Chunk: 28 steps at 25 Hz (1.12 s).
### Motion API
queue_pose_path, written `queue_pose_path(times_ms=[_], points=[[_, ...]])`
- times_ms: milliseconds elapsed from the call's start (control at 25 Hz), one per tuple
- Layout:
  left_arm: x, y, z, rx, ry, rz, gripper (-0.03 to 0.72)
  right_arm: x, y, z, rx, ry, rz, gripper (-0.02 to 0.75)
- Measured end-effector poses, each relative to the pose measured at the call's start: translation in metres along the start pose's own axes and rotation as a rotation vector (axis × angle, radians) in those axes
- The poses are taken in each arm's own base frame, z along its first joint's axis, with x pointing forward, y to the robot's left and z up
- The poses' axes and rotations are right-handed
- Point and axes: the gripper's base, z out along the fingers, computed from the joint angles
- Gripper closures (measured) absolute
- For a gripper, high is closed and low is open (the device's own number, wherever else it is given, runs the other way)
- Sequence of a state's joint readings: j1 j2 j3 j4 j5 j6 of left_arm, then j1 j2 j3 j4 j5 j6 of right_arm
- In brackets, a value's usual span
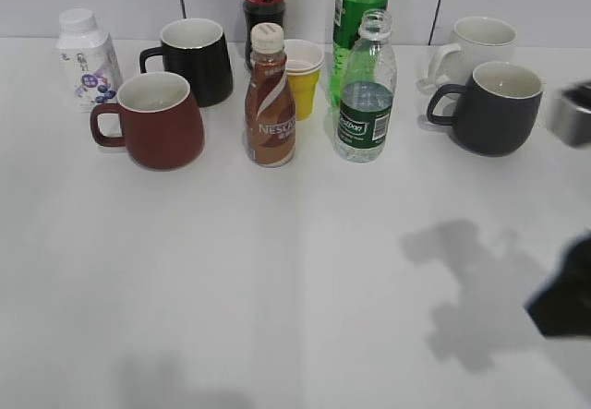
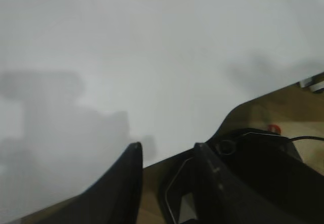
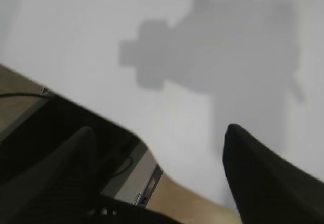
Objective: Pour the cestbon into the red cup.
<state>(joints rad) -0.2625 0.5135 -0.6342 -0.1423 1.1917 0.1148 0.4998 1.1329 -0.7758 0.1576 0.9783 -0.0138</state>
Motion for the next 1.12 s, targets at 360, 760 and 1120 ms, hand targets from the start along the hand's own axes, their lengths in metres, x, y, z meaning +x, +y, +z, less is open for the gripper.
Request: queue_pose_path(times_ms=[360,760,1120], points=[[0.019,0.002,0.002,-0.047,-0.166,0.02,0.433,0.08,-0.004,-0.034,0.01,-0.142,0.021,0.157],[0.02,0.004,0.004,-0.068,-0.162,0.029,0.435,0.142,-0.015,-0.062,0.096,-0.517,-0.034,0.157],[0.021,0.005,0.004,-0.073,-0.162,0.03,0.435,0.152,-0.015,-0.068,0.095,-0.595,-0.042,0.157]])
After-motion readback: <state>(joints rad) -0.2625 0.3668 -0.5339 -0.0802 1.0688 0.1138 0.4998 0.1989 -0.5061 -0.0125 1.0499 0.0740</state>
